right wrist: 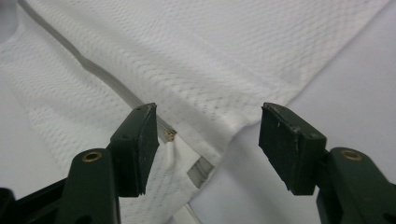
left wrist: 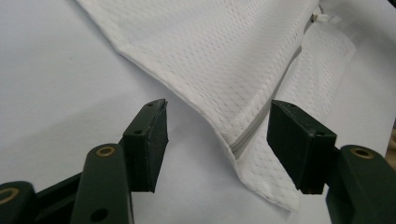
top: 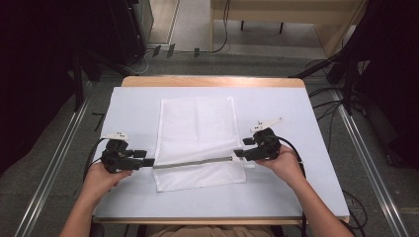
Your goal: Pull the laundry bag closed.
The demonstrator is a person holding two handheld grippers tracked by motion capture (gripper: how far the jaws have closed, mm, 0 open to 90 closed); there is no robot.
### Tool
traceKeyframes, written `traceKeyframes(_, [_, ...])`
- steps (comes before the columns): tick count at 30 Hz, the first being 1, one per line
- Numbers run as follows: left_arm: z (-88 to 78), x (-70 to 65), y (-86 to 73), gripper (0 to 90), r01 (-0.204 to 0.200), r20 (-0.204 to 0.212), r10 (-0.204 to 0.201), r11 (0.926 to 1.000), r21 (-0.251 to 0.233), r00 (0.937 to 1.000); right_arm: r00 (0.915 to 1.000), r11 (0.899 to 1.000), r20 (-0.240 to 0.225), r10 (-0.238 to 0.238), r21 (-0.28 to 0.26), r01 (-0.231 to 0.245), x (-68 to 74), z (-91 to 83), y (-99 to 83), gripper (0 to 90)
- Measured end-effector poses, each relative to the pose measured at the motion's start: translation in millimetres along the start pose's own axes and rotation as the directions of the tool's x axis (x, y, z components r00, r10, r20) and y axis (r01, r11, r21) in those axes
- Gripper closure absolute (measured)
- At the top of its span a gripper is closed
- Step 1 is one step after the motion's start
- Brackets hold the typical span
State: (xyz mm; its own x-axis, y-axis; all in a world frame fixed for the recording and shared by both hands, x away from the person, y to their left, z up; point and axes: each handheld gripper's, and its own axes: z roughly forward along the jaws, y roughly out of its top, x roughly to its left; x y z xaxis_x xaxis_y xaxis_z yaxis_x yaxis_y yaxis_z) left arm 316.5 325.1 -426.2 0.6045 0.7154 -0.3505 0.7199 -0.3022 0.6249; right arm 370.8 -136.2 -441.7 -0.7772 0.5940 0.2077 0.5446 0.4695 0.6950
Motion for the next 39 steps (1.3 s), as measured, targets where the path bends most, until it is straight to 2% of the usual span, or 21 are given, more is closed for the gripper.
traceKeyframes(6, [-11.0, 9.7, -3.7, 36.4, 0.029, -0.035, -0.031, 0.9981, -0.055, 0.9989, 0.9993, 0.999, 0.034, 0.013, -0.030, -0.012, -8.9, -7.4, -4.0, 34.8])
traceKeyframes(11, [-17.0, 16.3, -6.8, 35.6, 0.050, -0.073, -0.056, 0.9955, -0.080, 0.9958, 0.9966, 0.998, 0.077, 0.028, -0.058, -0.024, -16.9, -13.8, -6.6, 31.8])
traceKeyframes(14, [-19.0, 20.0, -8.5, 34.4, 0.052, -0.108, -0.061, 0.9949, -0.086, 0.9923, 0.9945, 0.997, 0.103, 0.022, -0.076, -0.014, -22.3, -17.1, -9.4, 30.0])
traceKeyframes(21, [-20.5, 26.2, -11.3, 31.1, 0.049, -0.167, -0.065, 0.9936, -0.102, 0.9837, 0.9864, 0.995, 0.157, 0.048, -0.090, -0.034, -36.4, -22.8, -16.9, 26.8])
traceKeyframes(27, [-21.3, 31.6, -13.7, 30.0, 0.052, -0.191, -0.070, 0.9938, -0.098, 0.9792, 0.9812, 0.993, 0.173, 0.084, -0.091, -0.069, -46.9, -22.4, -21.0, 24.6])
traceKeyframes(30, [-21.5, 33.4, -14.6, 30.0, 0.059, -0.196, -0.079, 0.9927, -0.105, 0.9774, 0.9816, 0.994, 0.172, 0.083, -0.081, -0.070, -50.9, -21.4, -23.1, 23.7])
traceKeyframes(39, [-19.8, 36.6, -15.5, 28.7, 0.079, -0.210, -0.099, 0.9916, -0.102, 0.9727, 0.9730, 0.993, 0.207, 0.102, -0.074, -0.088, -57.9, -20.7, -26.0, 23.8])
